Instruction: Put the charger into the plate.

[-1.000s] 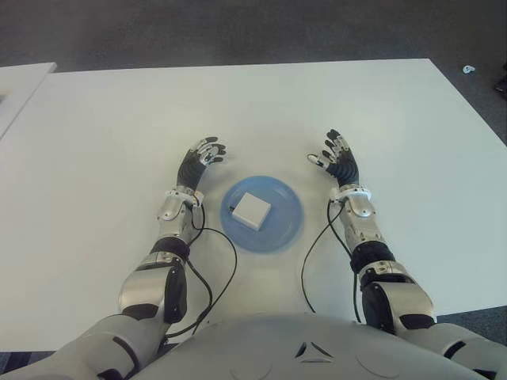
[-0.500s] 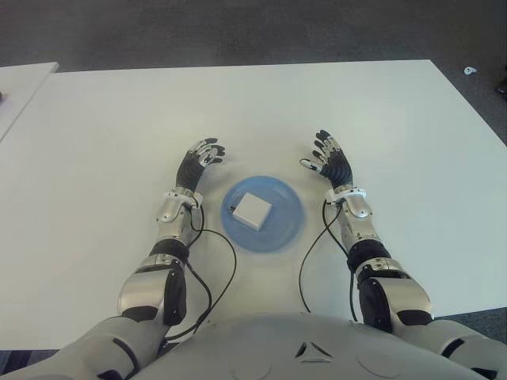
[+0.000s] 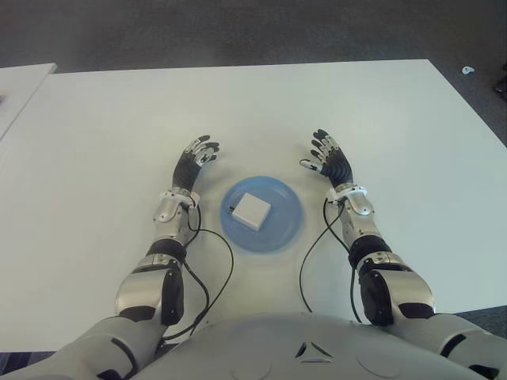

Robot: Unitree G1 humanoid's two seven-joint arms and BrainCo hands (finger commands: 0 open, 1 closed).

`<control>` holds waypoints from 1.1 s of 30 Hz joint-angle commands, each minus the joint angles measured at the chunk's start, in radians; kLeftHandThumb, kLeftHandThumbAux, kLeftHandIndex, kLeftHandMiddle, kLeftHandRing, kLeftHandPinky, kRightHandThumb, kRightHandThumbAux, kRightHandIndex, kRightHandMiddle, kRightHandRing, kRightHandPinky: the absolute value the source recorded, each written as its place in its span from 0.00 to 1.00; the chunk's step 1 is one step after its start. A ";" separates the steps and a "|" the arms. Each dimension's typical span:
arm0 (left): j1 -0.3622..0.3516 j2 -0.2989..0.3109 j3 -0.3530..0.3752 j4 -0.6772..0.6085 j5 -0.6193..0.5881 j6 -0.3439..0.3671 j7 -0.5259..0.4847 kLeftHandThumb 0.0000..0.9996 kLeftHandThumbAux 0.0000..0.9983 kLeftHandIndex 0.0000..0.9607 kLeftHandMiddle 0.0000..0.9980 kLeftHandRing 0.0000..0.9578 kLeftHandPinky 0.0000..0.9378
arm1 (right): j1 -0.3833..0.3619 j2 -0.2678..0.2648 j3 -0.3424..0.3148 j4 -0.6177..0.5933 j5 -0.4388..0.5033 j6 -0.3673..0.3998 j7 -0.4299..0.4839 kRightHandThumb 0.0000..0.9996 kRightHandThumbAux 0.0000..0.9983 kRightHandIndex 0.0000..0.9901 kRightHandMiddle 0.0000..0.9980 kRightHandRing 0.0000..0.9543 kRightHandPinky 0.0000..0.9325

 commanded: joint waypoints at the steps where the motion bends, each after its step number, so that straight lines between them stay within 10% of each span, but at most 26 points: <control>1: 0.011 0.005 -0.004 0.017 0.010 0.022 0.031 0.11 0.55 0.13 0.21 0.20 0.19 | 0.052 0.010 0.002 0.072 -0.003 0.062 0.005 0.00 0.89 0.01 0.01 0.00 0.03; 33: 0.008 0.009 -0.007 0.027 0.013 0.031 0.087 0.13 0.66 0.00 0.03 0.02 0.05 | 0.036 0.011 0.025 0.142 -0.031 0.044 -0.021 0.00 0.91 0.03 0.03 0.02 0.06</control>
